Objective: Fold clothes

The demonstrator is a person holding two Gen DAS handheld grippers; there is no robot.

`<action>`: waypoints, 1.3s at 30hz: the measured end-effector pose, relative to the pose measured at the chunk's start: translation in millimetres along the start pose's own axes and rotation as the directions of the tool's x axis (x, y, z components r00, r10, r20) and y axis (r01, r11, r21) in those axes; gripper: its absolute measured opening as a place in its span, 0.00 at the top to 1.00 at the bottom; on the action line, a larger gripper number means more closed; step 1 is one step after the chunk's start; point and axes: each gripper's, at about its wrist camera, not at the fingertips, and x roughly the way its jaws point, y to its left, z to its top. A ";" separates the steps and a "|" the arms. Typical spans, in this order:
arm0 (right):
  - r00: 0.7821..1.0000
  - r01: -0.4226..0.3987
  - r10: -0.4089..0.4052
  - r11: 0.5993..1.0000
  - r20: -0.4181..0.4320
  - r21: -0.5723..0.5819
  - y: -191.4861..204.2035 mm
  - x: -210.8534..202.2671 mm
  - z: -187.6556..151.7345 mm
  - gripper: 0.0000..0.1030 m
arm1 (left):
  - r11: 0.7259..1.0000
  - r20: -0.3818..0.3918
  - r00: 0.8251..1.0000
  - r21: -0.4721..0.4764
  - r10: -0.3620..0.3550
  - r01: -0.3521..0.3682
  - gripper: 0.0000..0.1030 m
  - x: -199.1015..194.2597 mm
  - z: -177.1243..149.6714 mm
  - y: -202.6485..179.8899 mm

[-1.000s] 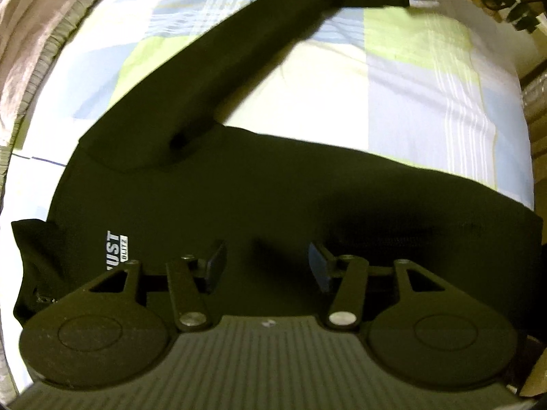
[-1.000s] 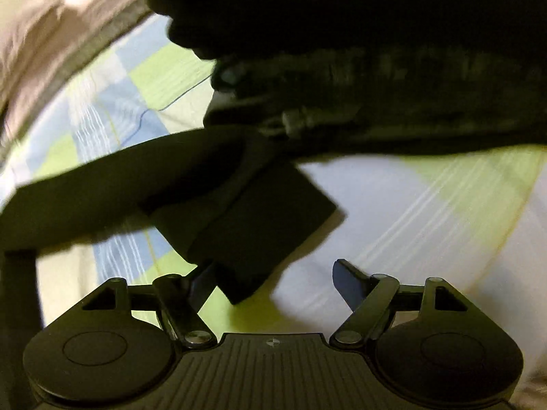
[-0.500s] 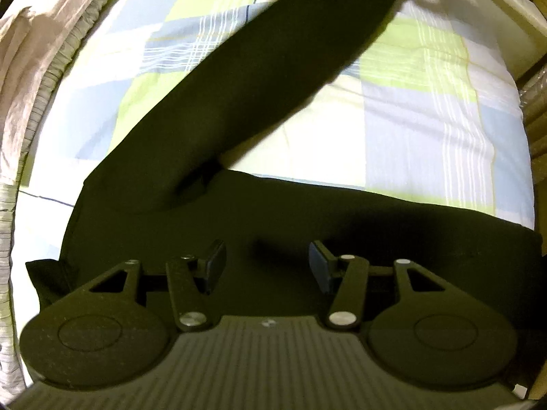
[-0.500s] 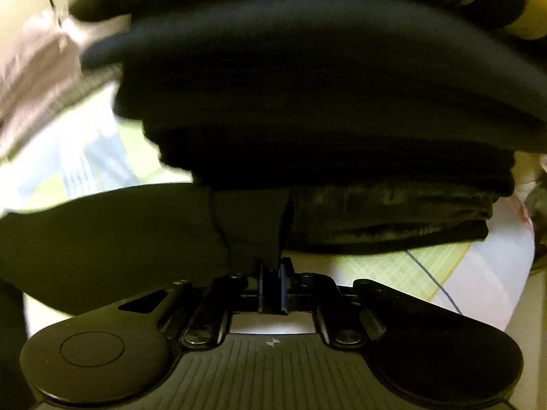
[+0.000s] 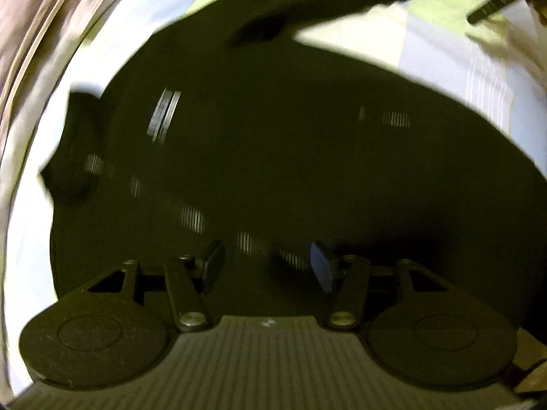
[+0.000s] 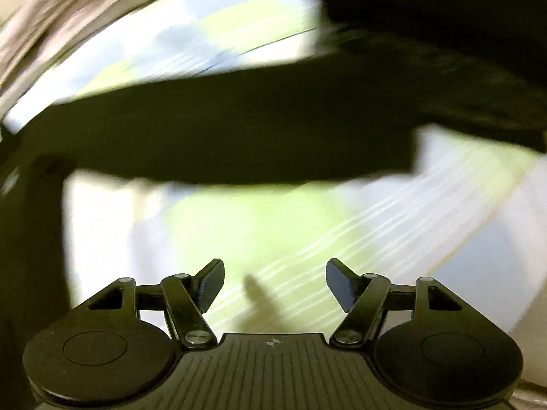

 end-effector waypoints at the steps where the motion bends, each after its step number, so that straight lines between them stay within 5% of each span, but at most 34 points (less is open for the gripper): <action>1: 1.000 -0.020 0.020 1.000 -0.015 -0.024 12.7 -1.0 -9.6 0.33 | 1.000 -0.012 1.000 -0.029 0.002 -0.002 0.48 -3.0 -17.5 1.9; 10: 0.972 -0.193 0.155 0.956 -0.175 -0.222 125.1 -9.6 -96.6 0.33 | 0.967 -0.051 0.998 -0.252 -0.045 0.031 0.46 -16.9 -182.3 8.6; 13: 0.972 -0.132 0.075 0.958 -0.222 -0.255 148.4 -15.2 -120.8 0.33 | 0.943 -0.023 0.997 -0.327 -0.077 0.065 0.46 -22.0 -231.2 6.3; 18: 0.989 0.055 -0.085 0.971 -0.122 -0.234 170.4 -50.7 -152.4 0.33 | 0.852 0.062 0.978 -0.482 -0.200 0.205 0.46 -28.9 -288.0 -2.2; 22: 0.986 0.047 -0.085 0.968 -0.147 -0.245 187.5 -62.9 -174.3 0.33 | 0.737 0.151 0.942 -0.590 -0.300 0.330 0.46 -25.7 -307.4 -16.8; 25: 0.985 0.049 -0.100 0.946 -0.143 -0.320 195.8 -67.4 -188.2 0.33 | 0.687 0.182 0.927 -0.627 -0.329 0.367 0.46 -18.9 -310.5 -32.1; 28: 0.984 0.064 -0.118 0.933 -0.133 -0.355 187.7 -59.3 -193.2 0.33 | 0.667 0.174 0.928 -0.653 -0.328 0.358 0.46 -10.1 -309.5 -44.9; 31: 0.986 0.052 -0.106 0.932 -0.132 -0.357 170.3 -47.1 -193.1 0.33 | 0.647 0.165 0.930 -0.678 -0.330 0.350 0.61 -1.4 -308.5 -56.8; 32: 0.987 0.041 -0.093 0.934 -0.131 -0.354 163.2 -43.8 -192.9 0.33 | 0.639 0.157 0.928 -0.686 -0.336 0.348 0.83 1.1 -308.4 -58.7; 33: 0.988 0.029 -0.080 0.936 -0.131 -0.351 156.2 -40.6 -192.6 0.33 | 0.637 0.152 0.929 -0.690 -0.337 0.344 0.92 2.0 -308.1 -60.5; 39: 0.974 -0.161 0.108 0.949 -0.199 -0.271 122.6 -21.3 -187.6 0.34 | 0.650 0.172 0.949 -0.695 -0.264 0.307 0.96 -35.5 -326.1 -60.3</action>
